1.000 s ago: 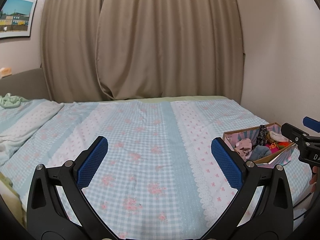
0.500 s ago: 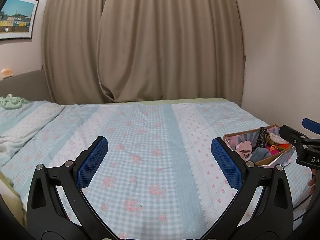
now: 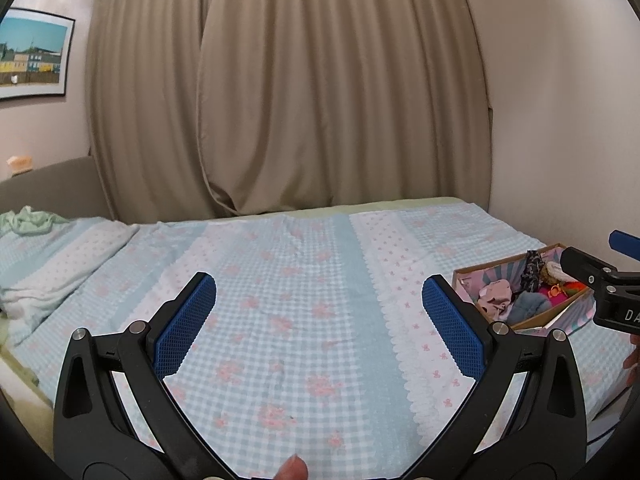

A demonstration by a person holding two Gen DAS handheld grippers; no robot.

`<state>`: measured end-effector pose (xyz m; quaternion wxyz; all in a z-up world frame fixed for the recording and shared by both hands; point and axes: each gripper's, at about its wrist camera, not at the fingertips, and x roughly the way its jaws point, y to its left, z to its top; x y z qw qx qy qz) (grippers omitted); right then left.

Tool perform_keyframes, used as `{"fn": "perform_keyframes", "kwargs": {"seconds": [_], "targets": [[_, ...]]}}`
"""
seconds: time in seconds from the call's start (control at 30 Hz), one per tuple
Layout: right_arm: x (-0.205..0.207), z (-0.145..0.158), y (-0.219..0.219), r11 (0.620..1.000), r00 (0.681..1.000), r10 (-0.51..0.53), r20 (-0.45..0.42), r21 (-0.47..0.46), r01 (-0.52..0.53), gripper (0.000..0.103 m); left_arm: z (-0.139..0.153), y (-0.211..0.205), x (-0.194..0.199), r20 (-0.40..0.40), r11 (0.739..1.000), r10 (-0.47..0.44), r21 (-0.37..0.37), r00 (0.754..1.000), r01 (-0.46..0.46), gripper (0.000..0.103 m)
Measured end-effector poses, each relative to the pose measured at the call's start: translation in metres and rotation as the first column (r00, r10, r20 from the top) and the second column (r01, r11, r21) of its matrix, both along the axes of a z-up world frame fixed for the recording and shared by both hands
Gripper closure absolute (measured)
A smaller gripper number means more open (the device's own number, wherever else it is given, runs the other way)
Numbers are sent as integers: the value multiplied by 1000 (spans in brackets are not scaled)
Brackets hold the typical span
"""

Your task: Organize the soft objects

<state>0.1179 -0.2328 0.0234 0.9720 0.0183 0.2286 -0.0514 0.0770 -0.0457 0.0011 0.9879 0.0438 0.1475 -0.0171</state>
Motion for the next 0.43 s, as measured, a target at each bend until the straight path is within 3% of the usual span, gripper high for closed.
{"fn": "perform_keyframes", "kwargs": {"seconds": [0.43], "targets": [[-2,2,-1,1000,1000,-3,10,3,3,0,1,7,0,6,999,21,-32,1000,-21,0]]}}
